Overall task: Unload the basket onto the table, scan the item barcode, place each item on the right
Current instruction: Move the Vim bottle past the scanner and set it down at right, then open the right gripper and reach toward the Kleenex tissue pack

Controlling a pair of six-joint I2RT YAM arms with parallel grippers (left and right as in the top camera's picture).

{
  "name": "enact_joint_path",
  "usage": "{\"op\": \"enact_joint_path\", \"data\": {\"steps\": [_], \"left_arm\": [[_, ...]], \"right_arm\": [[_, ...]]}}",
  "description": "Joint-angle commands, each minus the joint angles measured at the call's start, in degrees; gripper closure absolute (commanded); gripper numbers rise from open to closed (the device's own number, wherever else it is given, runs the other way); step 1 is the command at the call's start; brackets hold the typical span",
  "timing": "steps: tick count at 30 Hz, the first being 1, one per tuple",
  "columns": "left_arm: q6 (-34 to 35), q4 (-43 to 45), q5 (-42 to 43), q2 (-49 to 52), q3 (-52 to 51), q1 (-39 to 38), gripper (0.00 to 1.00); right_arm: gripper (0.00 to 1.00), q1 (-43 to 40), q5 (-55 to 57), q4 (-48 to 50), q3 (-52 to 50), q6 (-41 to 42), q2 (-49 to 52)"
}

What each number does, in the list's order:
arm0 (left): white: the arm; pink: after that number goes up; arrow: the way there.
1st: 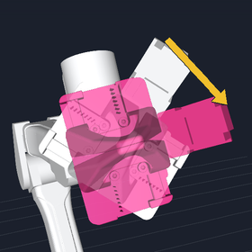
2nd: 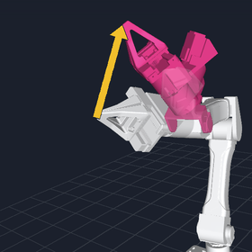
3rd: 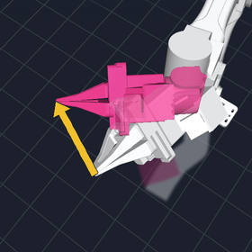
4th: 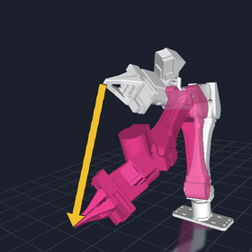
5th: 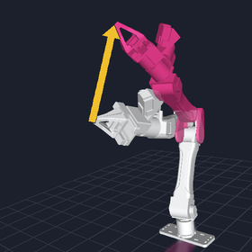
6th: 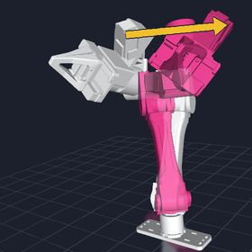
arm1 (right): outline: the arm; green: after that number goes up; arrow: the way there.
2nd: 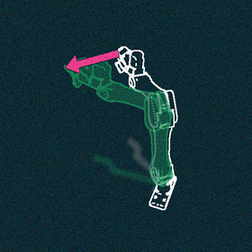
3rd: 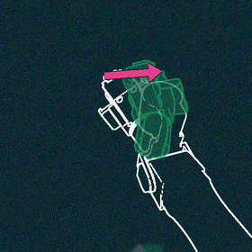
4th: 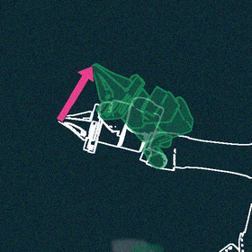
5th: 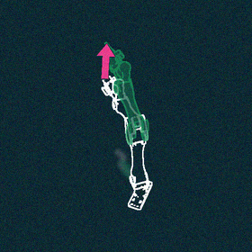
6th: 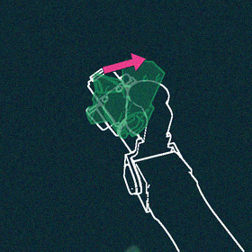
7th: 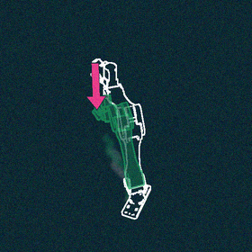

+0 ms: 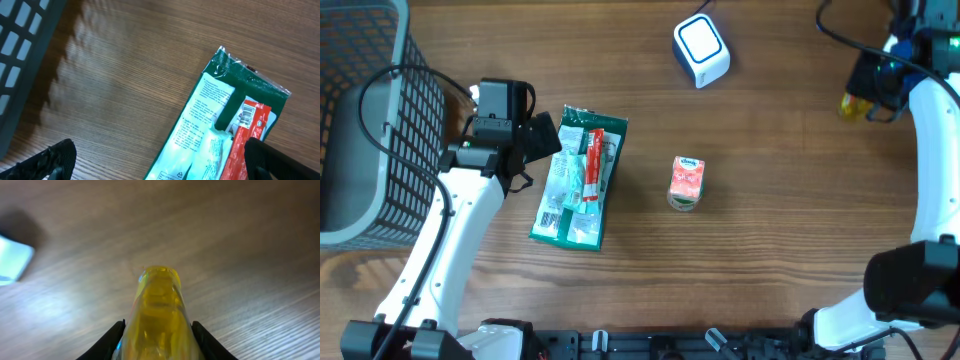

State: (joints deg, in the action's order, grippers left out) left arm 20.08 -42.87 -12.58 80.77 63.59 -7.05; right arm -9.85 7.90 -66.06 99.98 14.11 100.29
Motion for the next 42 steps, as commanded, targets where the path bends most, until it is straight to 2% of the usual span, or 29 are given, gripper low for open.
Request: {"op": "enact_joint_path", "data": {"steps": [1, 8, 16, 18, 22, 23, 24, 26, 27, 31, 36, 42], "left_arm": [[-0.11, 0.13, -0.74, 0.13, 0.37, 0.2, 0.0], [-0.11, 0.13, -0.74, 0.13, 0.37, 0.2, 0.0], [-0.11, 0.13, -0.76, 0.13, 0.37, 0.2, 0.0], [-0.11, 0.13, -0.76, 0.13, 0.37, 0.2, 0.0], [-0.11, 0.13, -0.76, 0.13, 0.37, 0.2, 0.0], [-0.11, 0.13, -0.76, 0.13, 0.37, 0.2, 0.0], [-0.11, 0.13, -0.76, 0.13, 0.37, 0.2, 0.0], [-0.11, 0.13, -0.76, 0.13, 0.37, 0.2, 0.0], [-0.11, 0.13, -0.74, 0.13, 0.37, 0.2, 0.0], [-0.11, 0.13, -0.76, 0.13, 0.37, 0.2, 0.0], [-0.11, 0.13, -0.76, 0.13, 0.37, 0.2, 0.0], [-0.11, 0.13, -0.76, 0.13, 0.37, 0.2, 0.0]], "right_arm": [[0.86, -2.82, -1.9, 5.68, -8.22, 0.92, 0.42], [0.83, -4.85, -1.99, 17.99, -20.57, 0.9, 0.44], [0.78, -4.85, -2.01, 16.74, -21.0, -0.63, 0.59], [0.7, -4.85, -1.99, 16.96, -21.7, -0.63, 0.59], [0.67, -4.85, -1.99, 18.43, -23.82, -0.61, 0.63], [0.63, -4.85, -1.99, 18.69, -24.11, -0.61, 0.66], [0.55, -4.85, -1.99, 18.88, -24.24, -0.61, 0.66], [0.24, -4.85, -1.77, 19.02, -24.26, -0.61, 0.66], [0.2, -4.85, -1.77, 19.1, -24.26, -0.61, 0.63], [0.11, -4.85, -1.49, 19.45, -24.09, -0.61, 0.57], [0.1, -4.83, 0.55, 15.47, -19.21, -0.26, -4.9], [0.09, -1.84, -9.42, 14.47, -15.65, -0.81, -17.9]]}}
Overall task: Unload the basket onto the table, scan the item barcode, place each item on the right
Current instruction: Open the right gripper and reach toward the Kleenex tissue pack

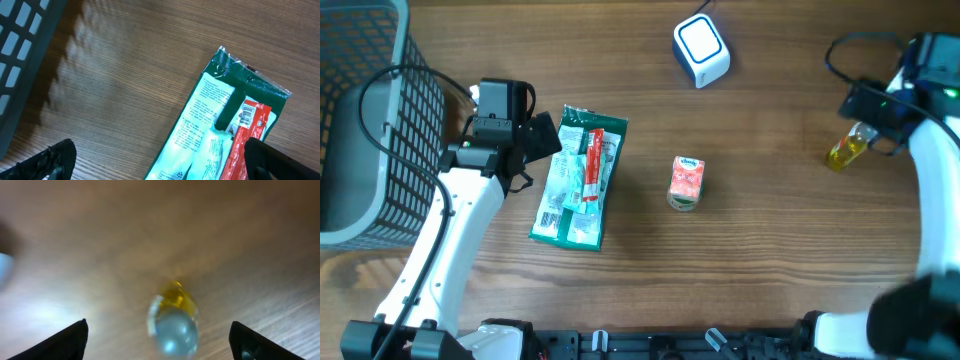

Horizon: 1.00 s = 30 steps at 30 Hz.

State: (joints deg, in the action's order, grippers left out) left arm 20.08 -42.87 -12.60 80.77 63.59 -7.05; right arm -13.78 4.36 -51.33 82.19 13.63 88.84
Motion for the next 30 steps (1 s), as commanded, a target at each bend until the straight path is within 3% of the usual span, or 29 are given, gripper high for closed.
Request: {"op": "enact_joint_path", "data": {"steps": [1, 7, 10, 17, 19, 22, 30], "left_arm": [[-0.11, 0.13, -0.72, 0.13, 0.37, 0.2, 0.0], [-0.13, 0.13, -0.74, 0.13, 0.37, 0.2, 0.0], [-0.11, 0.13, -0.74, 0.13, 0.37, 0.2, 0.0], [-0.11, 0.13, -0.74, 0.13, 0.37, 0.2, 0.0], [-0.11, 0.13, -0.72, 0.13, 0.37, 0.2, 0.0], [-0.11, 0.13, -0.72, 0.13, 0.37, 0.2, 0.0], [-0.11, 0.13, -0.72, 0.13, 0.37, 0.2, 0.0]], "right_arm": [[0.1, 2.95, -7.96, -0.68, 2.14, -0.35, -7.69], [0.14, 10.99, -31.71, -8.13, 1.7, -0.26, -8.98], [0.23, 15.93, -32.33, -10.36, -0.63, 0.11, -7.76], [0.25, 26.14, -32.33, -2.73, -14.19, 8.61, -6.84], [0.32, 28.22, -32.35, 1.77, -18.21, 11.34, -6.84], [0.53, 30.84, -32.3, 8.5, -24.09, 13.84, -6.8], [0.64, 31.39, -32.3, 16.44, -29.09, 15.06, -6.69]]}}
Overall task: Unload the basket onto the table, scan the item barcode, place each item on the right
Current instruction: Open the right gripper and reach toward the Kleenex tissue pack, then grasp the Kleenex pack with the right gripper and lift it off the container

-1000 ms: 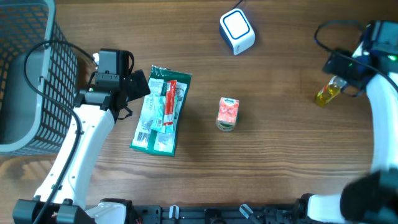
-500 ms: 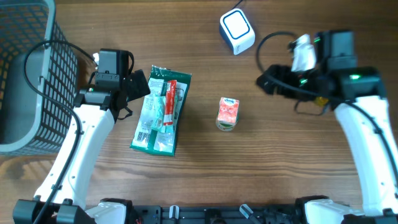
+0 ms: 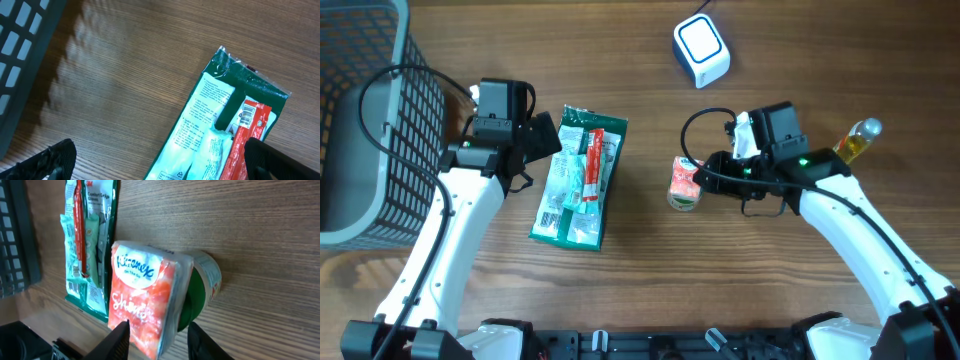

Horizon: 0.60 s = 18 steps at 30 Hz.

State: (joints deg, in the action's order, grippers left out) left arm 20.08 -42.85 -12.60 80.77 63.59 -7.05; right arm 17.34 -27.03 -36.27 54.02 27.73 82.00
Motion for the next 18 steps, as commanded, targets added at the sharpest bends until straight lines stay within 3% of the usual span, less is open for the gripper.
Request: {"op": "enact_joint_path", "data": {"steps": [1, 18], "left_arm": [[-0.11, 0.11, -0.74, 0.13, 0.37, 0.2, 0.0], [-0.11, 0.11, -0.74, 0.13, 0.37, 0.2, 0.0]], "right_arm": [[0.64, 0.26, -0.92, 1.68, -1.03, 0.96, 0.2], [0.67, 0.87, 0.61, 2.8, -1.22, 0.94, 0.2]]}}
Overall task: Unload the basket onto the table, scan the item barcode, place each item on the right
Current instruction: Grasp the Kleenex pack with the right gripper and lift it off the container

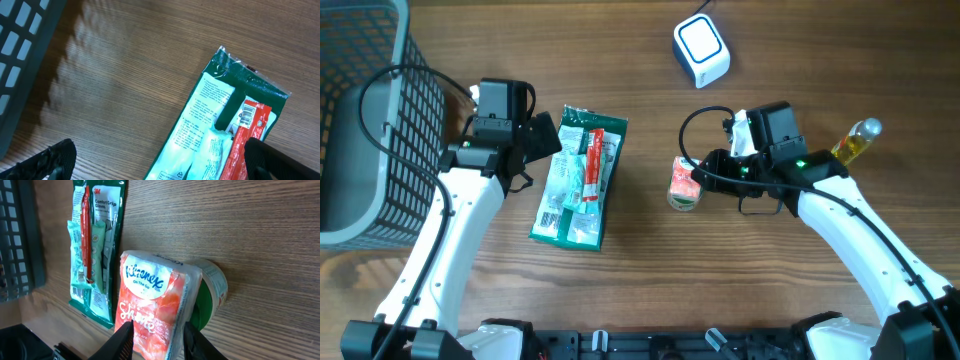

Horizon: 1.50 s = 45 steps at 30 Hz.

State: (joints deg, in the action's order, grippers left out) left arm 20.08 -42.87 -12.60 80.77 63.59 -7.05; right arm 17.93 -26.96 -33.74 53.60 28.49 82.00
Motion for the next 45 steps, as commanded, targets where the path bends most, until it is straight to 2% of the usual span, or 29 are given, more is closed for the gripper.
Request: {"op": "enact_joint_path", "data": {"steps": [1, 3, 4, 5, 6, 7, 13, 20, 23, 45], "left_arm": [[-0.11, 0.13, -0.72, 0.13, 0.37, 0.2, 0.0], [-0.11, 0.13, -0.72, 0.13, 0.37, 0.2, 0.0], [-0.11, 0.13, -0.72, 0.13, 0.37, 0.2, 0.0], [-0.11, 0.13, -0.74, 0.13, 0.37, 0.2, 0.0], [-0.11, 0.13, -0.74, 0.13, 0.37, 0.2, 0.0], [-0.11, 0.13, -0.72, 0.13, 0.37, 0.2, 0.0], [-0.11, 0.13, -0.74, 0.13, 0.37, 0.2, 0.0], [-0.11, 0.13, -0.72, 0.13, 0.37, 0.2, 0.0], [-0.11, 0.13, -0.74, 0.13, 0.37, 0.2, 0.0], [-0.11, 0.13, -0.72, 0.13, 0.37, 0.2, 0.0]], "right_arm": [[0.67, 0.28, 0.55, 0.26, -0.81, 0.17, 0.2], [0.62, 0.28, 0.55, 0.26, -0.81, 0.15, 0.2], [0.34, 0.28, 0.5, 0.31, -0.81, 0.2, 0.2], [0.21, 0.28, 0.52, 0.31, -0.81, 0.17, 0.2], [0.02, 0.28, 0.52, 0.31, -0.81, 0.15, 0.2], [0.0, 0.28, 0.5, 0.31, -0.81, 0.2, 0.2], [0.01, 0.28, 0.5, 1.33, -0.81, 0.24, 0.2], [0.28, 0.28, 0.5, 1.09, -0.81, 1.75, 0.2], [0.33, 0.28, 0.5, 1.09, -0.83, 2.16, 0.2], [0.35, 0.28, 0.26, 0.63, -0.85, 2.14, 0.2]]}}
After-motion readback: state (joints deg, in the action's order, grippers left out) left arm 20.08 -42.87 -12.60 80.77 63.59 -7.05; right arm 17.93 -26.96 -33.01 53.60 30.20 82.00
